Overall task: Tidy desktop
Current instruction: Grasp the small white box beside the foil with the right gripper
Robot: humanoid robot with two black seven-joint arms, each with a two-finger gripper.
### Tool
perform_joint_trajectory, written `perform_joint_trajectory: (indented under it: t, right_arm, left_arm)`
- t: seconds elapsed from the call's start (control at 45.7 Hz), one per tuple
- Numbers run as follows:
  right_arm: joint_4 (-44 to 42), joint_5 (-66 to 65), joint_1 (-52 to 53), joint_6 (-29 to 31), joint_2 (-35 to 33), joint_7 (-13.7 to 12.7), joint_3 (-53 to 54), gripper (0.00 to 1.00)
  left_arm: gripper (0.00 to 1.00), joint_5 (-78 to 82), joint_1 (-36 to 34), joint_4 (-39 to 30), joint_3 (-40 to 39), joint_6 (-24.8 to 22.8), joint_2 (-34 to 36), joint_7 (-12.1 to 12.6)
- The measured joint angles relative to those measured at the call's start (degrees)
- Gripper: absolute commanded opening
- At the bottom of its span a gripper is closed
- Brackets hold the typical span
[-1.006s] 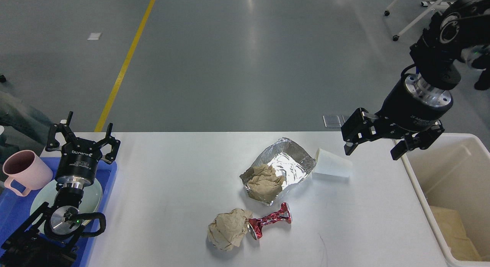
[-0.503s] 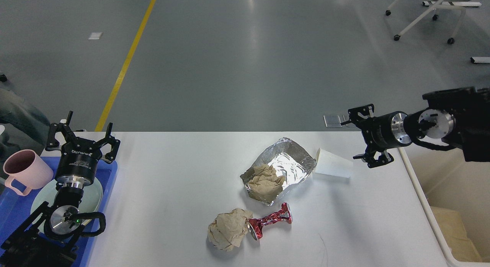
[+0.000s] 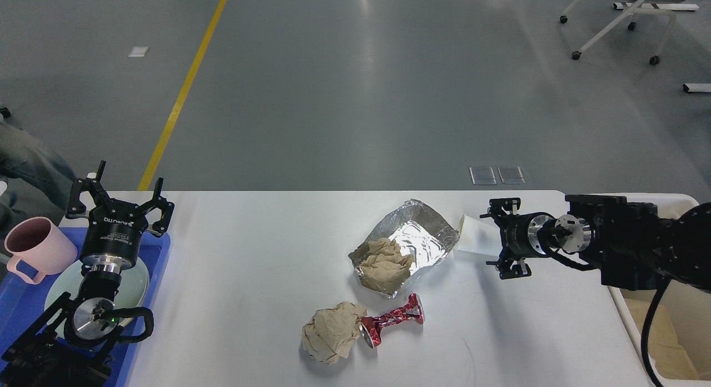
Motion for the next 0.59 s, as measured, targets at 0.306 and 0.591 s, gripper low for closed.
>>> perform_joint_trajectory:
  t: [0.306,0.591]
  right_arm:
    - [-5.5,-0.1,-3.2,-6.3,1.7,-3.1,12.0,0.98]
    - [-12.2,-0.5,-6.6,-7.7,4.7,-2.9,13.5,0.98]
  left_arm:
    - [0.96,0.0,0.0,0.0,0.0,0.0,0.0,0.0]
    - [0.96,0.0,0.0,0.0,0.0,0.0,0.0,0.0]
